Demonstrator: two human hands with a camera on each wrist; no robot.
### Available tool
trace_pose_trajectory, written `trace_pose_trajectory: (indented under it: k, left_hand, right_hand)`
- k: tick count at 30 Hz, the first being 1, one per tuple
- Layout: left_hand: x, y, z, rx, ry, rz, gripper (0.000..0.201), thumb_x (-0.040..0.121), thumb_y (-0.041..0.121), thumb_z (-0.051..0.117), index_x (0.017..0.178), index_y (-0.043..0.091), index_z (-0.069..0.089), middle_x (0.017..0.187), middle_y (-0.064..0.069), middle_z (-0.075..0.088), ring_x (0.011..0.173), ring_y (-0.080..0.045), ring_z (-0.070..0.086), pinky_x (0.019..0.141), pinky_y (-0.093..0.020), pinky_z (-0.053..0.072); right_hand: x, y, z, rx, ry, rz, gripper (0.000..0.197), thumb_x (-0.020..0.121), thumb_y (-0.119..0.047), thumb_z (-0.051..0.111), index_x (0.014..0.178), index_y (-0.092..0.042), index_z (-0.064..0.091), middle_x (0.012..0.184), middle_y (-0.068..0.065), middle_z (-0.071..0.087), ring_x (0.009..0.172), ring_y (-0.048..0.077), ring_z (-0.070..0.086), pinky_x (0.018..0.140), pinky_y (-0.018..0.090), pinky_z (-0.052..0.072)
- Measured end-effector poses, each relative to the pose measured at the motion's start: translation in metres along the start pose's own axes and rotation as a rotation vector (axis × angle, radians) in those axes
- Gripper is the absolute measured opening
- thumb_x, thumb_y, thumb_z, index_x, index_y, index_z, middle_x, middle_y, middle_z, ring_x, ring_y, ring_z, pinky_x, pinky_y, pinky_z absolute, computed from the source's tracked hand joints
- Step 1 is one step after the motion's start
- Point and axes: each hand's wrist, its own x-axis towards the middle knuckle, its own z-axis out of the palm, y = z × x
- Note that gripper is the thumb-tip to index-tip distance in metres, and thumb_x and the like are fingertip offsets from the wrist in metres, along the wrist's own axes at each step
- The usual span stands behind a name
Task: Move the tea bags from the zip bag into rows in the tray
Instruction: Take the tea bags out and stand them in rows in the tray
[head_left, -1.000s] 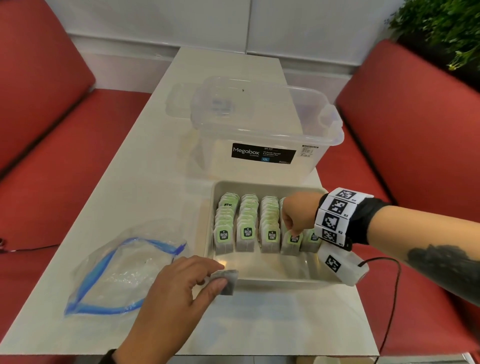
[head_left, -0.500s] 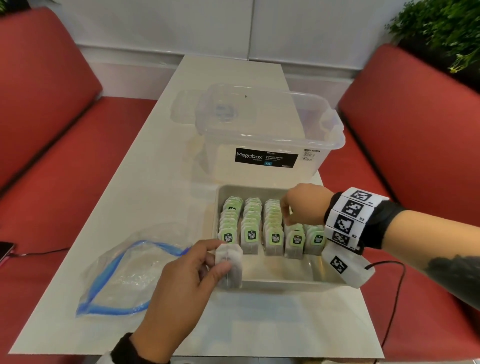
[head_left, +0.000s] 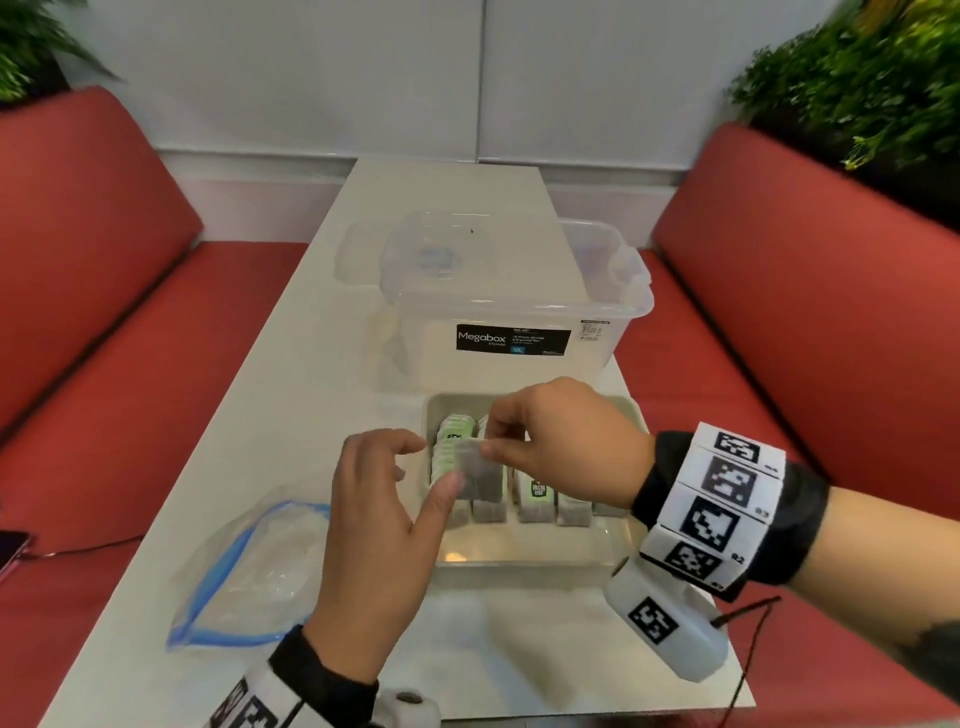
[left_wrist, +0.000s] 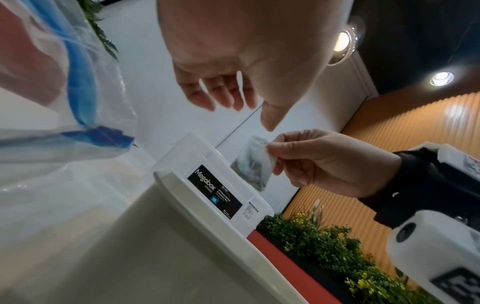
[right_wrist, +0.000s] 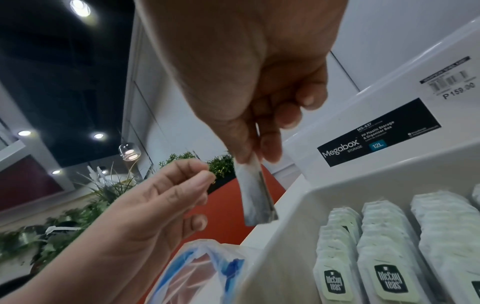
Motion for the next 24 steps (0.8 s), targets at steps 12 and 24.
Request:
trace_pose_trajectory:
  k: [12,24]
  left_hand:
    - [0.006,0.017,0.021,-0.183,-0.13,-0.092,0.032,0.081,0.012,0.068,0.084,0.041,0.053,0.078,0.016,0.064,0.079,0.002,0.06,0.065,-0.011,0.044]
    - [0.007,0.022,0.033,-0.321,-0.152,-0.113,0.02,0.081,0.014,0.068,0.076,0.033,0.062,0.077,0.007,0.067,0.078,-0.009,0.063,0.073,-0.03,0.054]
  right_hand:
    - [-0.019,-0.013,-0.002,0.184,0.073,0.078,0.039,0.091,-0.047,0.05,0.076,-0.018,0.07,0.066,0.003,0.067,0.063,0.017,0.059,0.063,0.033,0.047]
    - [-0.023,0.006,-0.023,0.101,-0.002,0.018,0.005,0.08,-0.029,0.07,0.079,-0.027,0.066,0.078,-0.007,0.068,0.073,0.011,0.061,0.073,0.036,0.051]
